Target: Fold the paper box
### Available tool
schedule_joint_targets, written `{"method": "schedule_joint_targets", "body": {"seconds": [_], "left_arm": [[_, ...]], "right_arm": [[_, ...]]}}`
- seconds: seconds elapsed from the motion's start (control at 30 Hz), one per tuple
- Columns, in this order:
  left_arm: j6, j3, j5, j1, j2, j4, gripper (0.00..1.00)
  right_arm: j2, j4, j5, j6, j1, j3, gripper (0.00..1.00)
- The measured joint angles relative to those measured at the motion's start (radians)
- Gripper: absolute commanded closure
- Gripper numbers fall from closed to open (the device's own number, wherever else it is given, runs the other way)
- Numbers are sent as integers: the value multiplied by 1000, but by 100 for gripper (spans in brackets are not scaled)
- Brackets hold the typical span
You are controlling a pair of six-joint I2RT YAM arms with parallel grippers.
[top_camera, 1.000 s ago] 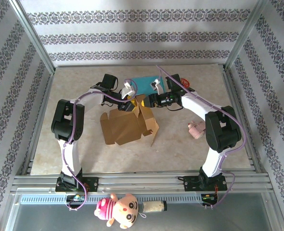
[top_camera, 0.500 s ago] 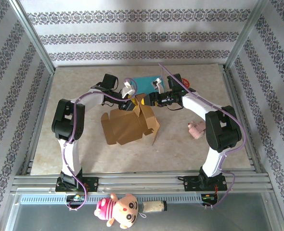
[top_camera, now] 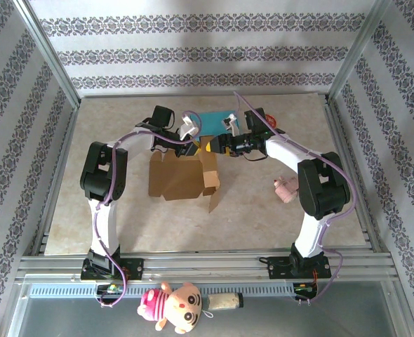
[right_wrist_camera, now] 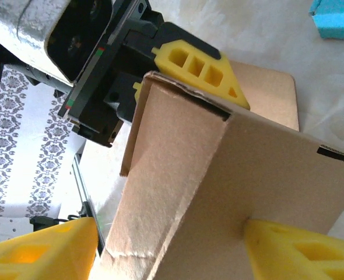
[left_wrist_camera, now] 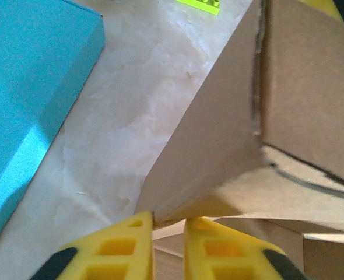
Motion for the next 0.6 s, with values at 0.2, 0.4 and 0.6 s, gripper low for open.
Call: {"method": "schedule_joint_targets", "body": {"seconds": [0.2, 0.4, 0.6], "left_arm": [[-51, -46, -50, -23, -29, 56, 100], [-156, -147, -101, -42, -90, 156, 100], [-257, -178, -112, -47, -100, 227, 64]], "right_arm": [[-2, -6, 71, -1, -13, 0, 19], [-5, -45, 130, -45, -11, 0, 16], [-5, -63, 137, -91, -7, 0, 31]]}}
